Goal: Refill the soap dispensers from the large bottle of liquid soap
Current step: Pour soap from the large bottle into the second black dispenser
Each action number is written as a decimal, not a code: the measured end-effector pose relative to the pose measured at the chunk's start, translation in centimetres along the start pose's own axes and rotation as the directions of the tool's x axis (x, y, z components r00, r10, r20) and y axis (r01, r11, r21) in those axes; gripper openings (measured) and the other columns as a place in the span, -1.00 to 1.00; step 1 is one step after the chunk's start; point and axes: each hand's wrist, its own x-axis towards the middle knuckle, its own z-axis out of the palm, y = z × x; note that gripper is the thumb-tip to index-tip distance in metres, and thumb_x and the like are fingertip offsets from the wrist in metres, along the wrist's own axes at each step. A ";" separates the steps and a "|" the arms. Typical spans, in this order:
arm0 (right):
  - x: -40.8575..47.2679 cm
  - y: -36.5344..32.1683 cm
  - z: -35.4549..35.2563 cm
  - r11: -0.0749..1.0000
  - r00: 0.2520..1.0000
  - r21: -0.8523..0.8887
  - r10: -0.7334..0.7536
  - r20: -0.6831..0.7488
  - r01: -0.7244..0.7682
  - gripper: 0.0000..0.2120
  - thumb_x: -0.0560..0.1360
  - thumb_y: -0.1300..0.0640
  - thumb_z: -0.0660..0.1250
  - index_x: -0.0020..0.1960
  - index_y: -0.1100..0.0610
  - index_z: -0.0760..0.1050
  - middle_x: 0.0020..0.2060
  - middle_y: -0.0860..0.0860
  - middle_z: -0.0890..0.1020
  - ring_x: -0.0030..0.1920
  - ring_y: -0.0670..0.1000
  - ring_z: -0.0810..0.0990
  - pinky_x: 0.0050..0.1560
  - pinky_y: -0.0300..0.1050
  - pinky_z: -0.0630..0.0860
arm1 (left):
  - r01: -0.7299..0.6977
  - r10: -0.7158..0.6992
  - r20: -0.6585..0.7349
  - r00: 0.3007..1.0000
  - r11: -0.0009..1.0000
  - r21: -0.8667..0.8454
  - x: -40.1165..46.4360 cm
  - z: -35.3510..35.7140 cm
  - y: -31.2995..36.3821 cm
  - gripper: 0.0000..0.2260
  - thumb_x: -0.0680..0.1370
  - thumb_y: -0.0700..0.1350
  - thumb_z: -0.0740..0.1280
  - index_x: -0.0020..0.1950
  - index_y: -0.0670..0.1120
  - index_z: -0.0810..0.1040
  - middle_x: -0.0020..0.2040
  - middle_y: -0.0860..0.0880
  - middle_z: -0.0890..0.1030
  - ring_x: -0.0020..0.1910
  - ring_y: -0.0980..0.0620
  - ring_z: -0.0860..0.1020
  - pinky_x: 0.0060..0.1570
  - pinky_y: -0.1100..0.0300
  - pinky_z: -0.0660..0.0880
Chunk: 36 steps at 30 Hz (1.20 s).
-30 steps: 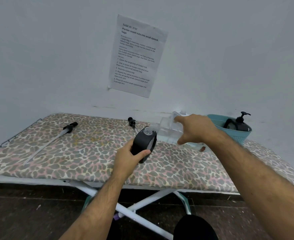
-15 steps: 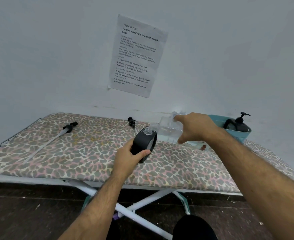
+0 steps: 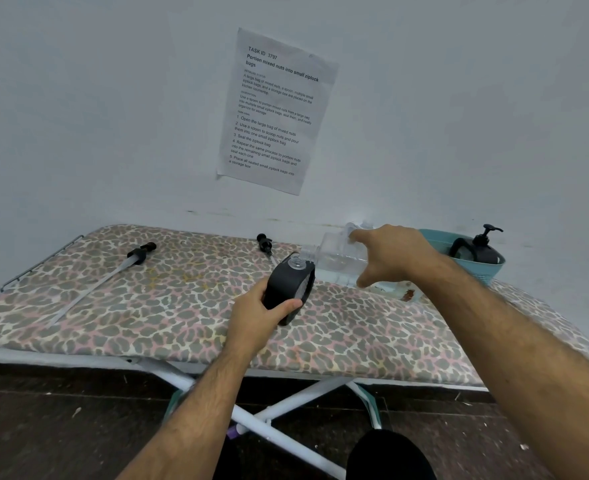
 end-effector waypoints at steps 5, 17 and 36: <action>0.0 0.1 -0.1 1.000 1.000 0.000 0.000 0.002 0.000 -0.21 0.31 -0.23 0.52 0.45 -0.14 0.30 -0.17 -0.12 0.47 -0.10 -0.03 0.47 -0.15 -0.13 0.41 | -0.001 0.001 0.000 1.000 1.000 0.002 0.0 0.0 0.0 -0.53 0.42 0.04 0.54 0.31 0.06 0.55 0.04 0.20 0.65 -0.06 0.35 0.60 -0.18 0.44 0.53; -0.1 0.1 -0.4 1.000 1.000 -0.005 -0.004 0.013 0.004 -0.22 0.33 -0.23 0.52 0.46 -0.13 0.29 -0.16 -0.13 0.46 -0.10 -0.04 0.46 -0.14 -0.13 0.38 | 0.002 -0.002 0.004 1.000 1.000 -0.010 0.0 0.0 0.0 -0.52 0.43 0.00 0.54 0.32 0.02 0.55 0.03 0.19 0.65 -0.09 0.40 0.59 -0.23 0.48 0.50; 0.2 0.1 -0.4 1.000 1.000 -0.021 0.001 0.018 -0.001 -0.22 0.31 -0.23 0.52 0.45 -0.14 0.30 -0.12 -0.12 0.49 -0.08 -0.03 0.47 -0.15 -0.13 0.39 | 0.002 -0.002 0.009 1.000 1.000 -0.024 0.0 0.0 -0.2 -0.56 0.42 0.02 0.54 0.28 0.08 0.56 0.04 0.19 0.66 -0.04 0.33 0.61 -0.11 0.38 0.57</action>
